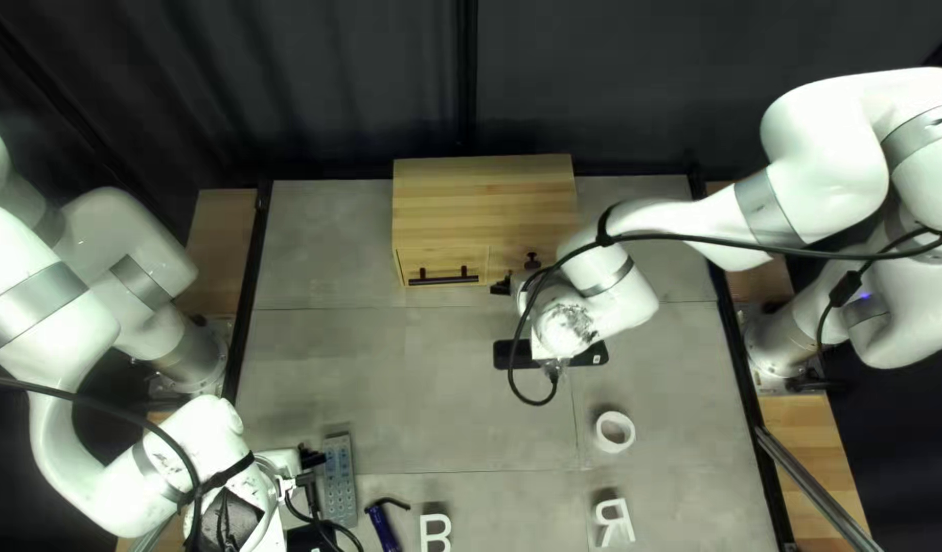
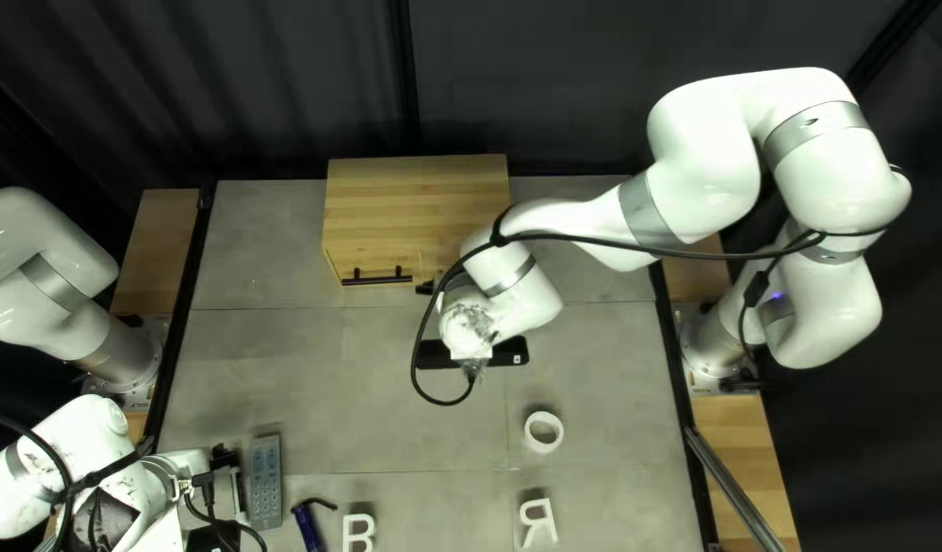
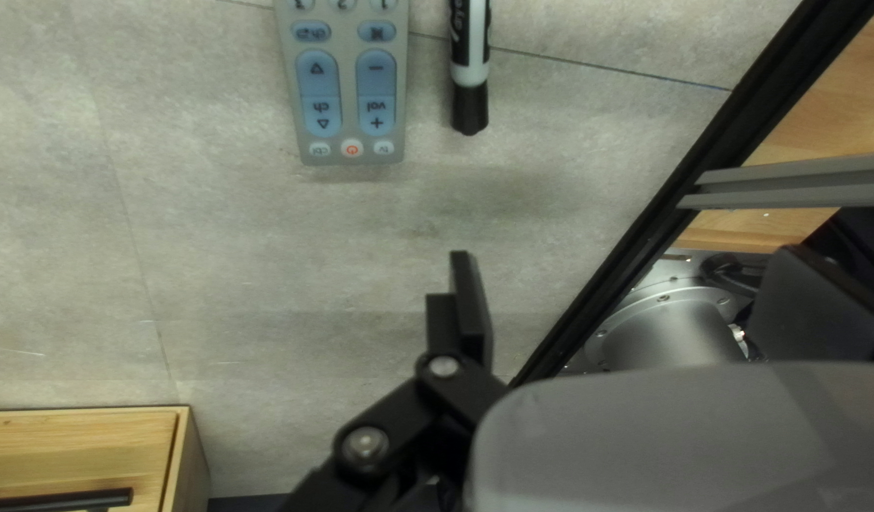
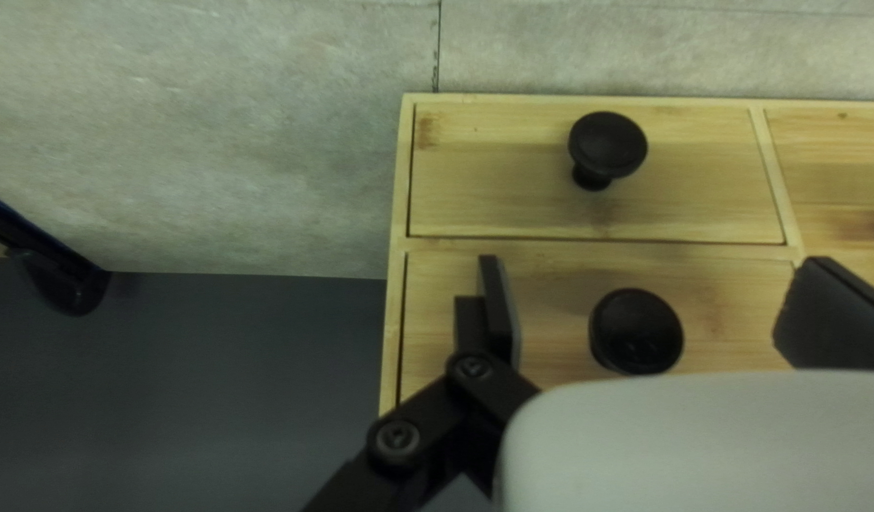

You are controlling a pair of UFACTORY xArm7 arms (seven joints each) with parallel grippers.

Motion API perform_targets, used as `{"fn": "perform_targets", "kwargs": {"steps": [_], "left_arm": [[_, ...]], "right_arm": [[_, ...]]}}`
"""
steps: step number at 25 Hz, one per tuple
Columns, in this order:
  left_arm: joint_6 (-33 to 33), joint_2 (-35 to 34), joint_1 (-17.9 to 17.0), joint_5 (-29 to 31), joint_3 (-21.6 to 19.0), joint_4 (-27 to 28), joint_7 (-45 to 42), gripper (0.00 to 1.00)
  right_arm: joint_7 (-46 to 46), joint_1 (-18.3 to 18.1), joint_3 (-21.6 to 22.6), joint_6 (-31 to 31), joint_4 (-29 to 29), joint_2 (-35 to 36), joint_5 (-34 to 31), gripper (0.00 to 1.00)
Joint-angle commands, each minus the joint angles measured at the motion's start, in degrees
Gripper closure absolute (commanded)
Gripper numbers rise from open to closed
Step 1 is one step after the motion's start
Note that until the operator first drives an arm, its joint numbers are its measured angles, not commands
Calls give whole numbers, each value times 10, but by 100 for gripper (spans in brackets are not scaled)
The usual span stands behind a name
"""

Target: Open drawers and place objects into drawer and close

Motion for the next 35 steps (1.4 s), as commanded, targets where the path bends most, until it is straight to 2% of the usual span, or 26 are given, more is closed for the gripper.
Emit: {"fn": "perform_targets", "kwargs": {"steps": [1,8,11,15,21,25,26,30,31,33,34,35], "left_arm": [[0,0,0,0,0,0,0,0],[0,0,0,0,0,0,0,0],[0,0,0,0,0,0,0,0],[0,0,0,0,0,0,0,0],[0,0,0,0,0,0,0,0],[0,0,0,0,0,0,0,0],[0,0,0,0,0,0,0,0],[0,0,0,0,0,0,0,0],[0,0,0,0,0,0,0,0],[0,0,0,0,0,0,0,0],[0,0,0,0,0,0,0,0],[0,0,0,0,0,0,0,0]], "right_arm": [[1,-1,-1,-2,5,5,-2,0],[-5,-1,-2,5,19,12,-3,0],[-4,0,-2,7,20,13,-3,5],[-3,1,-1,10,17,11,-2,19],[1,3,1,12,10,7,-1,29],[-4,4,2,15,15,7,0,27],[-6,4,2,18,17,7,0,24],[-8,4,1,19,19,9,-1,28],[-8,4,1,19,20,10,-1,32],[-8,4,2,19,21,13,-1,34],[-8,4,2,19,22,14,-1,40],[-8,5,2,19,22,15,0,51]]}}
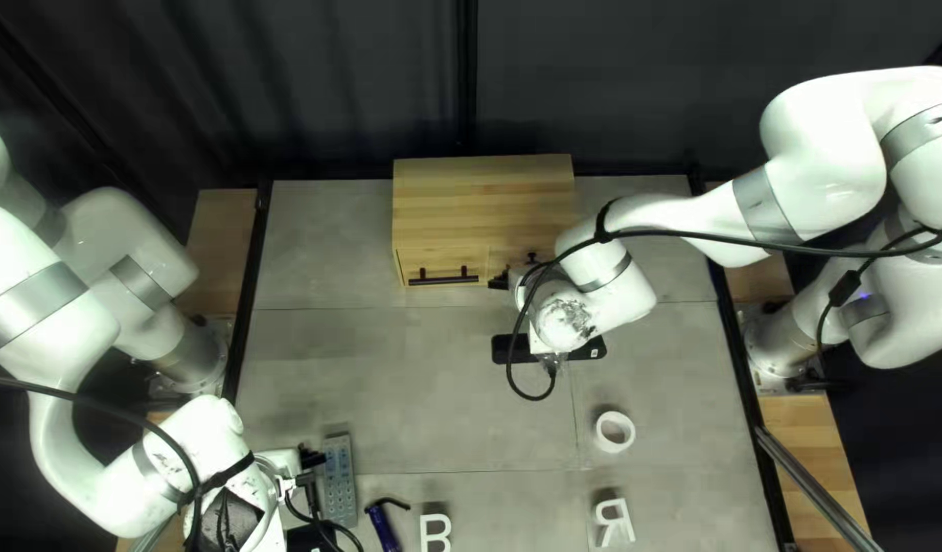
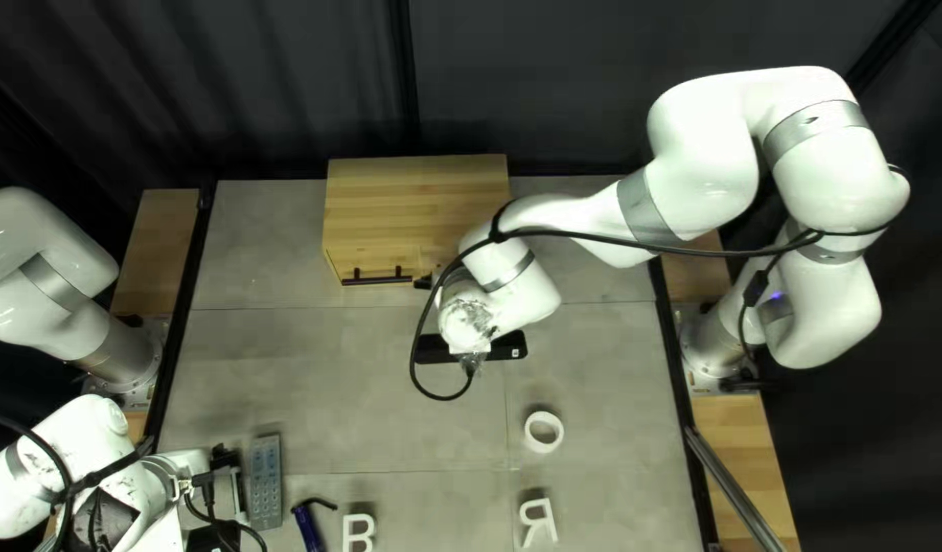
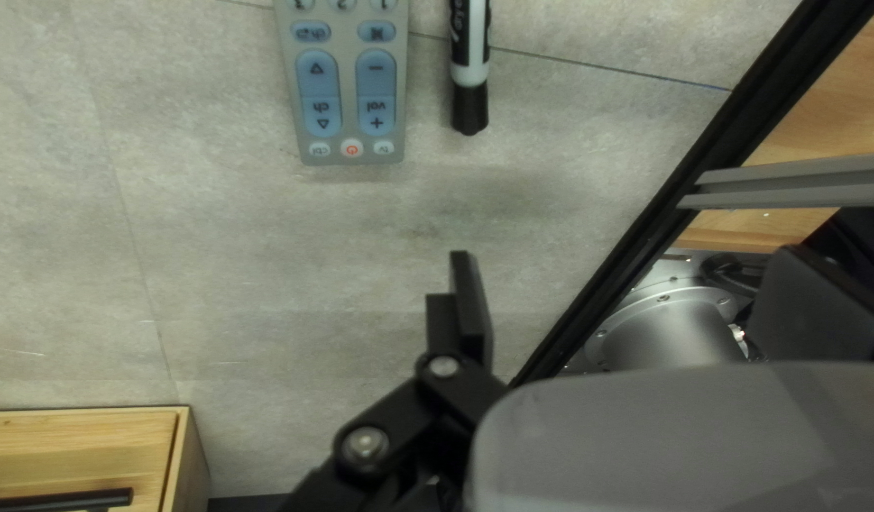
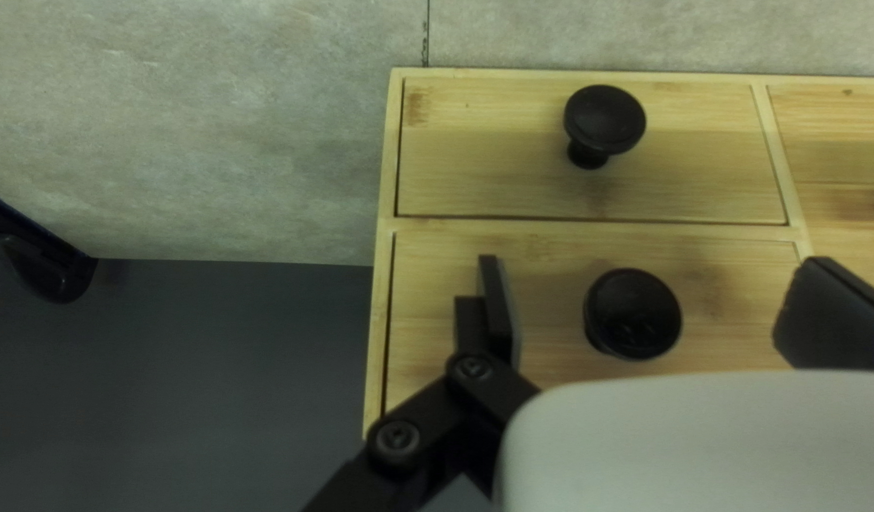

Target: Open drawers and place objects into drawer and close

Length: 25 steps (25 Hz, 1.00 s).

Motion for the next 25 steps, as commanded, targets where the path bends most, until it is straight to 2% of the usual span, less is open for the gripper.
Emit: {"fn": "perform_targets", "kwargs": {"steps": [1,2,3,4,13,25], "left_arm": [[0,0,0,0,0,0,0,0],[0,0,0,0,0,0,0,0],[0,0,0,0,0,0,0,0],[0,0,0,0,0,0,0,0],[0,0,0,0,0,0,0,0],[0,0,0,0,0,0,0,0]], "right_arm": [[0,0,1,0,3,5,1,56],[0,0,1,0,3,5,1,71],[-1,0,1,-1,5,7,1,77],[-1,0,1,-1,5,7,1,89],[-2,1,1,-4,2,6,-1,86],[5,7,6,-1,-6,-1,-4,87]]}}
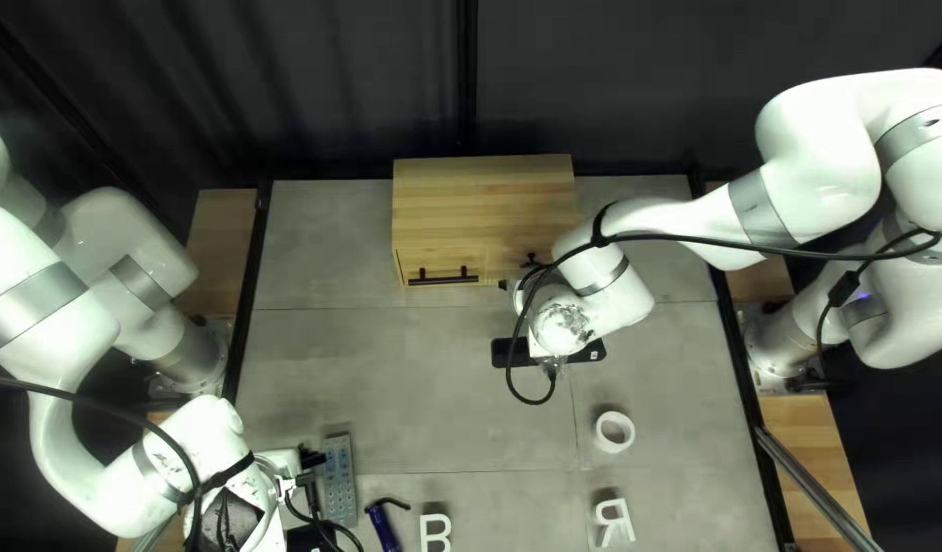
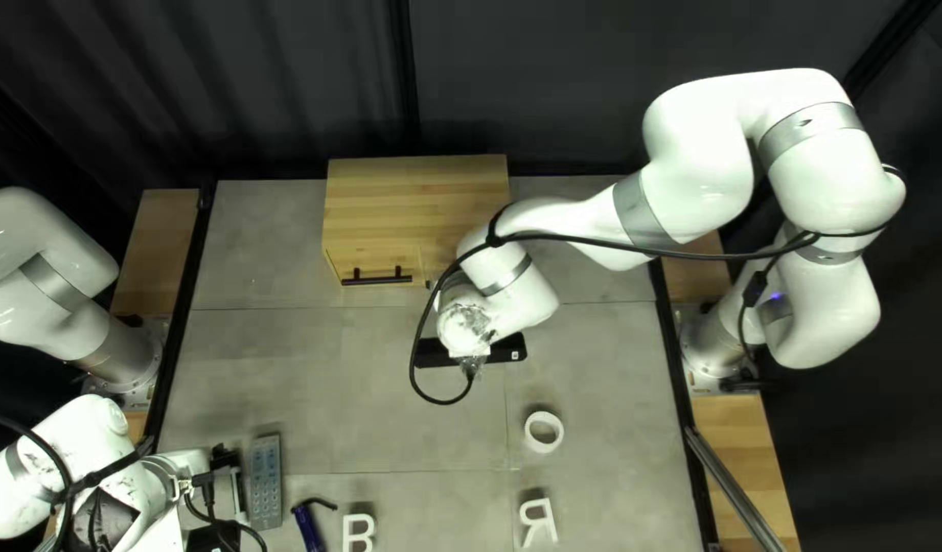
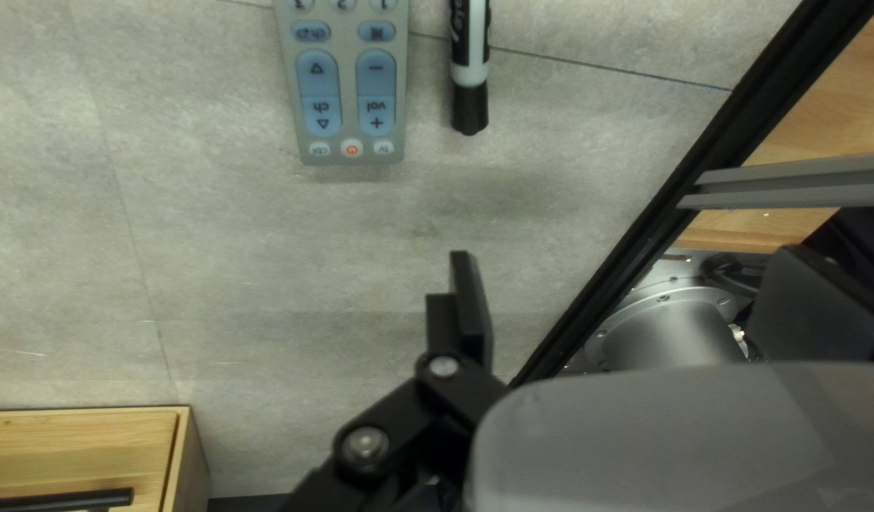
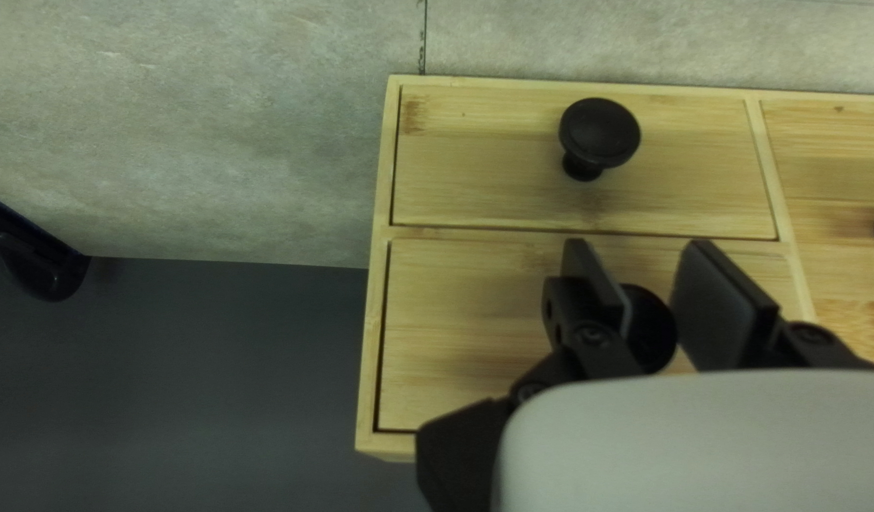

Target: Open drawers and place objects into drawer and close

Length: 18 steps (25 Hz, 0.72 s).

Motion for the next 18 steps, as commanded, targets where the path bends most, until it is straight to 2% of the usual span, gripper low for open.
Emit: {"fn": "perform_targets", "kwargs": {"steps": [1,18], "left_arm": [[0,0,0,0,0,0,0,0],[0,0,0,0,0,0,0,0]], "right_arm": [[4,2,2,-1,-2,1,-1,87],[9,9,7,6,-4,-2,-2,89]]}}
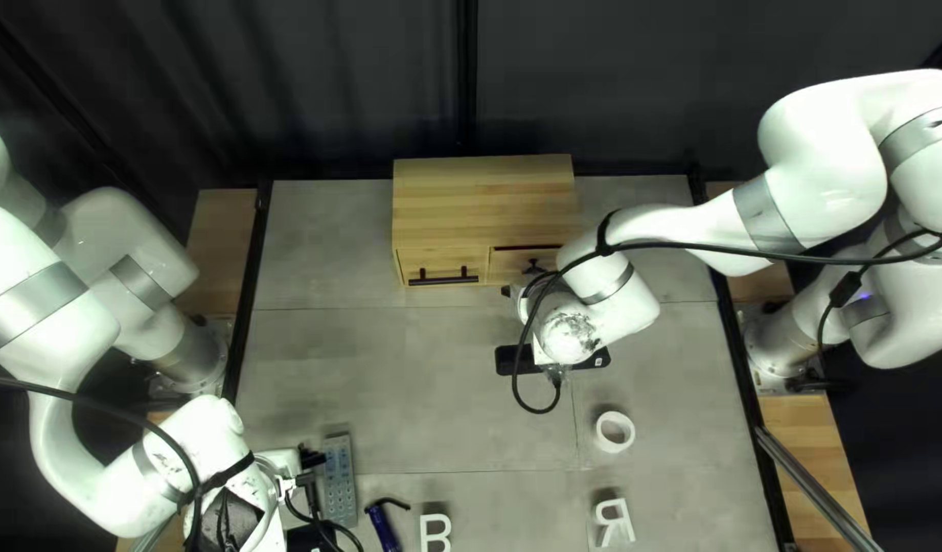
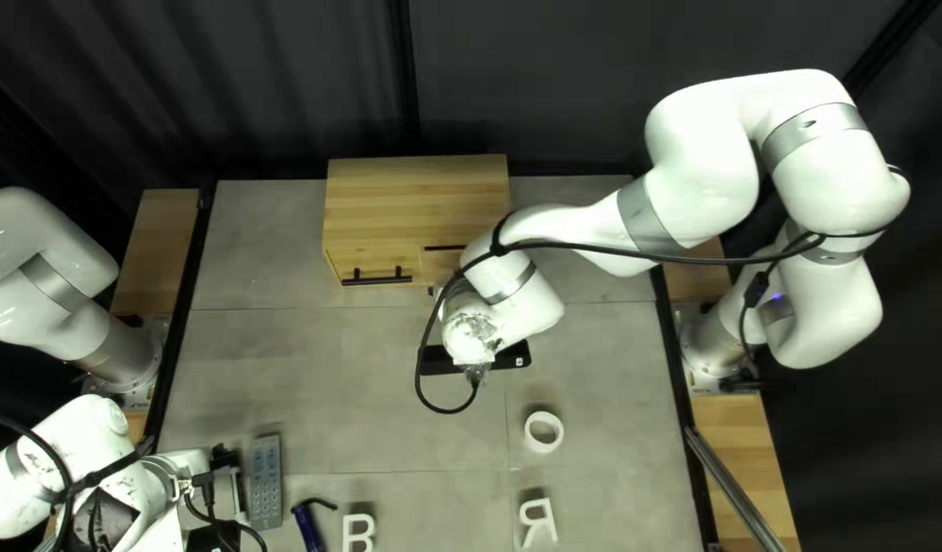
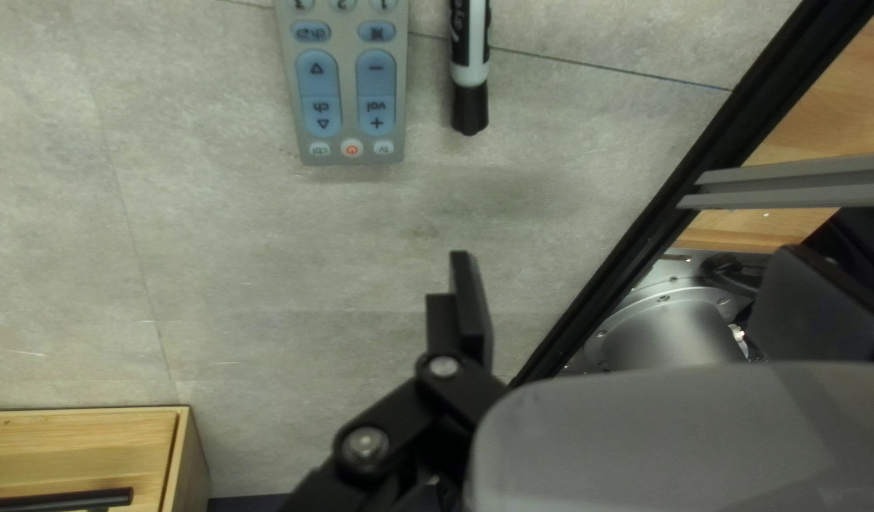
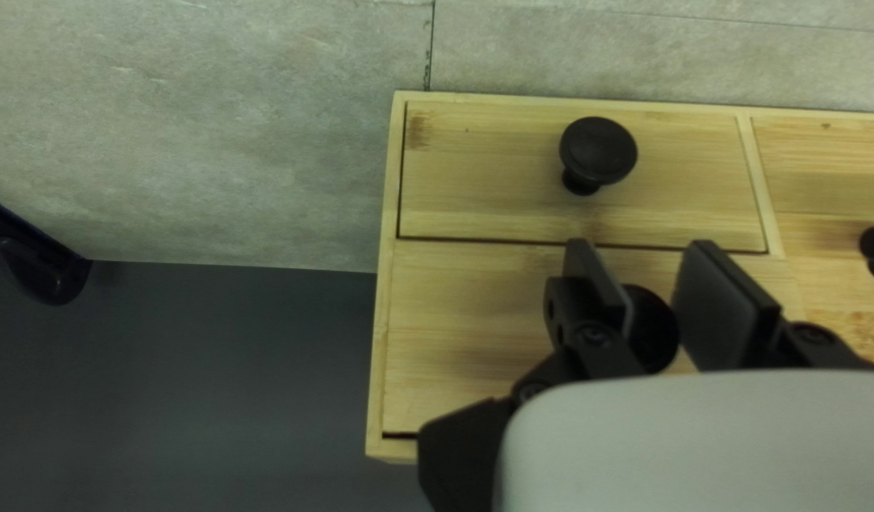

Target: Open drawers and place objects into drawer and close

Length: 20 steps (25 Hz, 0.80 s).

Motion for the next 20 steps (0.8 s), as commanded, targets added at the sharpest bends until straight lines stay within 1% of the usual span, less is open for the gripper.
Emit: {"fn": "perform_targets", "kwargs": {"steps": [1,20], "left_arm": [[0,0,0,0,0,0,0,0],[0,0,0,0,0,0,0,0]], "right_arm": [[-1,2,1,5,3,1,1,89],[2,10,10,4,4,0,8,91]]}}
